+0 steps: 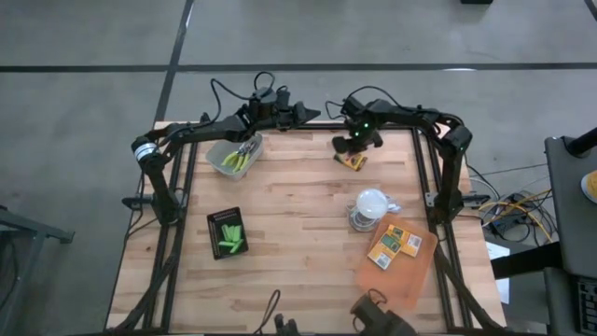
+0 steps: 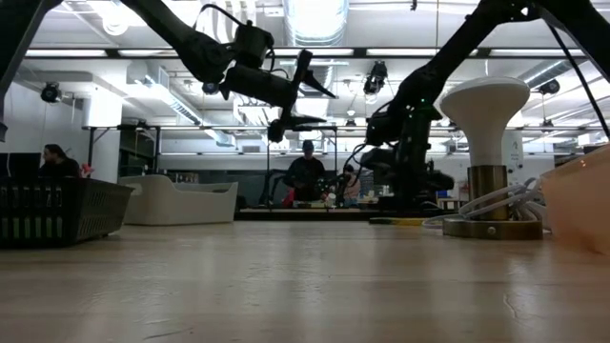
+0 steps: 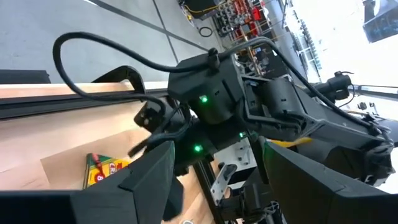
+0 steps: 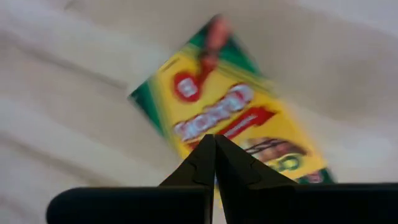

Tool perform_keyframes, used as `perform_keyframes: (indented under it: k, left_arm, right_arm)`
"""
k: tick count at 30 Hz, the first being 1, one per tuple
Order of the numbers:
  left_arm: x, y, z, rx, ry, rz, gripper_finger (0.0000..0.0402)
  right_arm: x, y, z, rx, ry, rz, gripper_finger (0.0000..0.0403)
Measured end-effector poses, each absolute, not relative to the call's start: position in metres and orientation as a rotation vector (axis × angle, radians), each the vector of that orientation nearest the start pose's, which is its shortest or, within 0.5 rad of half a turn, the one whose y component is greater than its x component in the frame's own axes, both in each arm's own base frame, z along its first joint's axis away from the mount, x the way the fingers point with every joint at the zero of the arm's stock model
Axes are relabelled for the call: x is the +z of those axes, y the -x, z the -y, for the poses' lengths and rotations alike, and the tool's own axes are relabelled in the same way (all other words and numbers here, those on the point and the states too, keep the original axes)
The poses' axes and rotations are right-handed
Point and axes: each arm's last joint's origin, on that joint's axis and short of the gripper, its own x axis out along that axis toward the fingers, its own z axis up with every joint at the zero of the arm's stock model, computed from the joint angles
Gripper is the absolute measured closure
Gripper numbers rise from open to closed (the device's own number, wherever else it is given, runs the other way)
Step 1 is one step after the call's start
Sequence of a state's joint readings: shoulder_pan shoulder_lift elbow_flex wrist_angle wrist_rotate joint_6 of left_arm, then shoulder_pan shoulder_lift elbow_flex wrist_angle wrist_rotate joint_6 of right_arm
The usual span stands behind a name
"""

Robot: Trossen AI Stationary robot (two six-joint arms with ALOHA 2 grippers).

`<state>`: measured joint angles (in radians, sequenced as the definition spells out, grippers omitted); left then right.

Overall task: Pick & Place School Supplies
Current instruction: Put the yellow yellow crayon box into the orange bin

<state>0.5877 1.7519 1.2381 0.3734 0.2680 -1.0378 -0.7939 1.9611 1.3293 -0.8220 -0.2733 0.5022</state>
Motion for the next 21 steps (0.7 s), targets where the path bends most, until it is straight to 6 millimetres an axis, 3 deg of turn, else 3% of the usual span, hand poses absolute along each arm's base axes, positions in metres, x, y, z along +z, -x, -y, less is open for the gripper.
perform_keyframes:
  k: [9,17,21]
  left_arm:
    - [0.277,-0.341,-0.218,0.378,1.045,0.0,0.0149]
    - [0.277,-0.341,-0.217,0.363,1.051,-0.015,0.0149]
    - [0.277,-0.341,-0.217,0.355,1.056,-0.019,0.0149]
  right_arm:
    - [0.156,-0.29,0.223,-0.558,-1.092,-1.215,0.0394]
    - [0.165,-0.299,0.225,-0.602,-1.012,-1.17,0.0394]
    - [0.172,-0.291,0.23,-0.677,-0.987,-1.214,0.0394]
